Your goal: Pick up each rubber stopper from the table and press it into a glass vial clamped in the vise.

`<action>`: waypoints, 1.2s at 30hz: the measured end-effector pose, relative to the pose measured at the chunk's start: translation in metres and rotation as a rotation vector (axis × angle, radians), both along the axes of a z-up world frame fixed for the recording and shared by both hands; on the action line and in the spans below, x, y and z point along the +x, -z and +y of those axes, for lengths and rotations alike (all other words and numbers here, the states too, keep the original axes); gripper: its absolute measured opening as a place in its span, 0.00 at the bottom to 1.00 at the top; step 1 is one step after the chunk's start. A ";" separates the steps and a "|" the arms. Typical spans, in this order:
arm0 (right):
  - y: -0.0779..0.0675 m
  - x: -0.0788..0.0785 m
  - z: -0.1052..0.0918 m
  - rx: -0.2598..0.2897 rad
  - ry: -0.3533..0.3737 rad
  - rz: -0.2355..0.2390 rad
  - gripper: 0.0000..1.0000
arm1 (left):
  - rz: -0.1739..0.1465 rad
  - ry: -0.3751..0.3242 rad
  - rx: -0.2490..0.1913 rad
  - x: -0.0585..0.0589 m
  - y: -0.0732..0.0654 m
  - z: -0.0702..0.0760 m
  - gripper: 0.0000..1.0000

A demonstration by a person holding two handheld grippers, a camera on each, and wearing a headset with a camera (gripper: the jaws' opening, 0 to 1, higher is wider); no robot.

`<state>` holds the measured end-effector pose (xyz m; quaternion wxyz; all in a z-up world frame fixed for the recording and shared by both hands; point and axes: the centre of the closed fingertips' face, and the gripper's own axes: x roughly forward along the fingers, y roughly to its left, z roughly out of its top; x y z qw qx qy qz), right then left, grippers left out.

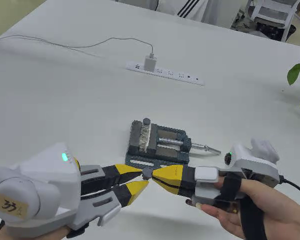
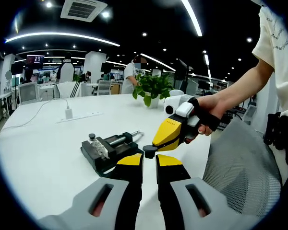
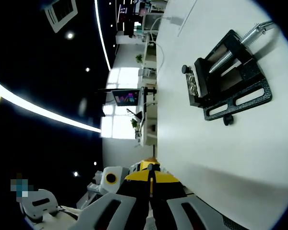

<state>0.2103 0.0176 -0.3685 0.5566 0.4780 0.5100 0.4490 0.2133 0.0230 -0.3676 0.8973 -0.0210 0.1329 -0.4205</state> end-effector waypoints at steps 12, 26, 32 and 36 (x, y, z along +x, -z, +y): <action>0.000 -0.004 0.000 0.012 -0.011 0.024 0.00 | 0.002 0.010 -0.016 -0.003 -0.001 -0.002 0.05; 0.003 -0.006 0.000 0.018 -0.022 0.008 0.00 | 0.012 0.027 -0.012 -0.006 0.001 -0.002 0.04; 0.003 -0.006 0.001 0.008 -0.027 -0.048 0.00 | 0.016 0.025 -0.013 -0.006 0.002 0.000 0.04; 0.002 -0.006 0.002 -0.001 -0.040 -0.131 0.00 | 0.017 0.021 -0.015 -0.005 0.002 0.000 0.04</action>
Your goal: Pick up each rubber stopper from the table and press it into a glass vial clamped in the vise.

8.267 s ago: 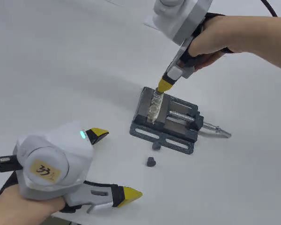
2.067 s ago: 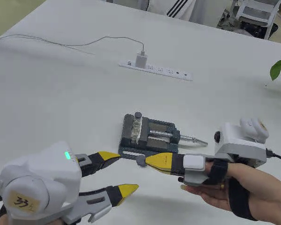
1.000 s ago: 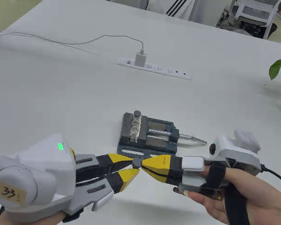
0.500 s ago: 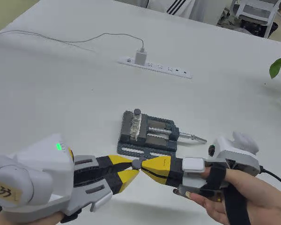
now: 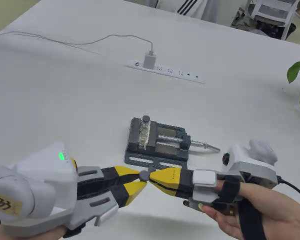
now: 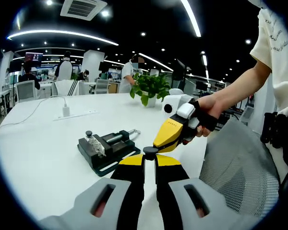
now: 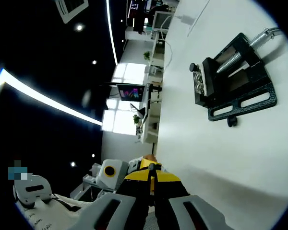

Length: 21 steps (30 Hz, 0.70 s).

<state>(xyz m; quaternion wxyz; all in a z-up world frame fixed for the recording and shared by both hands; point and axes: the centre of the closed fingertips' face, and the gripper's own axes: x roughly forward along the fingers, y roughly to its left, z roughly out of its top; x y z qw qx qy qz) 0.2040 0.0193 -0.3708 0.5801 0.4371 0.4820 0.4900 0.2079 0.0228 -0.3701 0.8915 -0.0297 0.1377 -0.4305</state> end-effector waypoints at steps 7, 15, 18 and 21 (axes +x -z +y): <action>0.001 0.000 0.000 -0.040 -0.016 -0.125 0.23 | 0.011 -0.002 0.009 0.000 0.004 0.000 0.04; 0.009 0.000 -0.004 -0.116 -0.055 -0.308 0.41 | 0.026 0.008 0.011 -0.003 0.007 -0.002 0.04; 0.010 0.001 -0.005 -0.153 -0.079 -0.397 0.45 | 0.030 0.013 0.015 -0.005 0.008 -0.003 0.04; 0.010 0.002 -0.007 -0.177 -0.094 -0.441 0.49 | 0.035 0.023 0.024 -0.006 0.011 -0.003 0.04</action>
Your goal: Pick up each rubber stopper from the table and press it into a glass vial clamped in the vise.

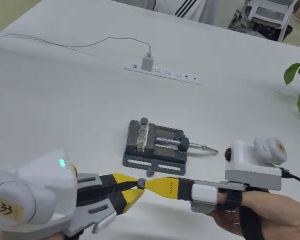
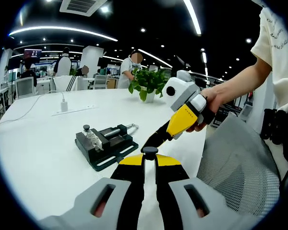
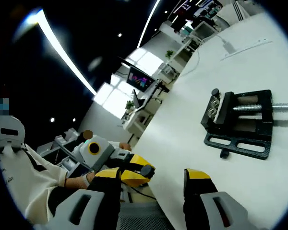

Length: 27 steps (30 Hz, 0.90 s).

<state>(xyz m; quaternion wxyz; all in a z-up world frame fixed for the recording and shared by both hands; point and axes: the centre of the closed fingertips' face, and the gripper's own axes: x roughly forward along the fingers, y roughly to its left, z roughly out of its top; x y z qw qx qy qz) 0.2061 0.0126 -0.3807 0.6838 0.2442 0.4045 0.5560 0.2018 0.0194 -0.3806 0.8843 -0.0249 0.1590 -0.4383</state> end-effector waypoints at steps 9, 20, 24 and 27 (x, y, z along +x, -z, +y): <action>0.005 -0.003 -0.008 -0.160 -0.155 -0.234 0.54 | 0.014 0.035 0.036 -0.006 0.010 -0.004 0.04; 0.013 -0.014 -0.012 -0.344 -0.419 -0.452 0.52 | 0.018 0.073 0.073 -0.010 0.016 -0.011 0.04; 0.015 -0.015 -0.013 -0.398 -0.513 -0.526 0.48 | 0.018 0.098 0.097 -0.013 0.020 -0.014 0.04; 0.017 -0.017 -0.014 -0.439 -0.584 -0.572 0.43 | 0.020 0.114 0.112 -0.015 0.022 -0.016 0.04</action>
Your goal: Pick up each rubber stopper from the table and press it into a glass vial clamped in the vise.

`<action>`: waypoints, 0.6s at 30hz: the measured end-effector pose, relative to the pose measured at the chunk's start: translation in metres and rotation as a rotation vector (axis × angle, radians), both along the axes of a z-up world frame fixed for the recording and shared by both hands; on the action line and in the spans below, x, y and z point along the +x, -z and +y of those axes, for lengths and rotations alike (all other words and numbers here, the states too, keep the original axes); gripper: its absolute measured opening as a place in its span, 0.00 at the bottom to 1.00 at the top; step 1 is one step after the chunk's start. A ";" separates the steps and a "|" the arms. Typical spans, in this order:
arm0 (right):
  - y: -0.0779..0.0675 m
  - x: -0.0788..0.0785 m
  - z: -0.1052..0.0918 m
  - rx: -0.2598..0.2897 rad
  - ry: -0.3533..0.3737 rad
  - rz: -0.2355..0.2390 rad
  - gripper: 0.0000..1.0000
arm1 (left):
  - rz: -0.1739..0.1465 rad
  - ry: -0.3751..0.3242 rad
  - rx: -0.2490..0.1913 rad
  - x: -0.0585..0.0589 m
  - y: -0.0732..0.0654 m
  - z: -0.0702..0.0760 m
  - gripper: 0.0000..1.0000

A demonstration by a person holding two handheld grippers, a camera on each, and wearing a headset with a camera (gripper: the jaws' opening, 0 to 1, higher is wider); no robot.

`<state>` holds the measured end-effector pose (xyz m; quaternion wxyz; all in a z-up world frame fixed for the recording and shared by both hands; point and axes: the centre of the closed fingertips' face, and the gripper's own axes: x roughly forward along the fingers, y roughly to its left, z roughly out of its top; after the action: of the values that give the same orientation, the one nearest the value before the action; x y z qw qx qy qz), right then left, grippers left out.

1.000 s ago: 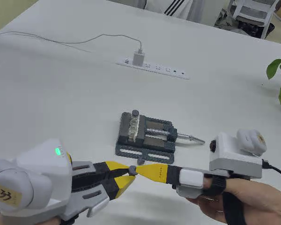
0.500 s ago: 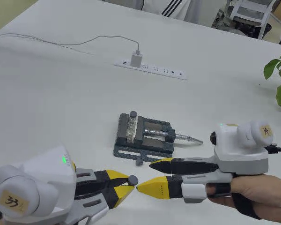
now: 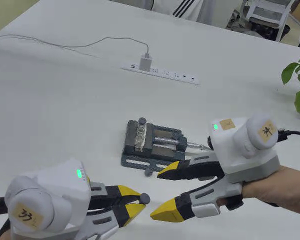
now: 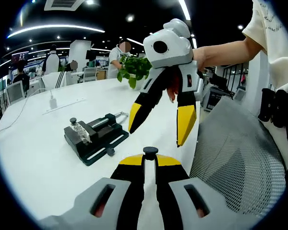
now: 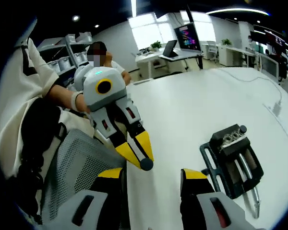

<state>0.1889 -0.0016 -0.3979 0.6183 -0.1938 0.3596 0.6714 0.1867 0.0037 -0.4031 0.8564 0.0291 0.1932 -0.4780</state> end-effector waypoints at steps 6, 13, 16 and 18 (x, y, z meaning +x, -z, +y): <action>0.004 -0.003 0.001 -0.061 -0.099 -0.057 0.38 | 0.009 0.019 0.013 -0.003 0.004 -0.003 0.04; 0.005 -0.012 0.004 -0.093 -0.221 -0.108 0.24 | 0.007 0.042 0.032 -0.005 0.006 -0.006 0.04; 0.005 -0.016 0.004 -0.102 -0.247 -0.092 0.18 | 0.007 0.047 0.032 -0.006 0.007 -0.006 0.04; 0.007 -0.018 0.003 -0.113 -0.270 -0.098 0.16 | 0.006 0.048 0.031 -0.006 0.007 -0.007 0.04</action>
<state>0.1713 0.0012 -0.4049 0.5271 -0.3075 0.3371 0.7169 0.1804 -0.0031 -0.4097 0.8435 0.0456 0.2026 -0.4953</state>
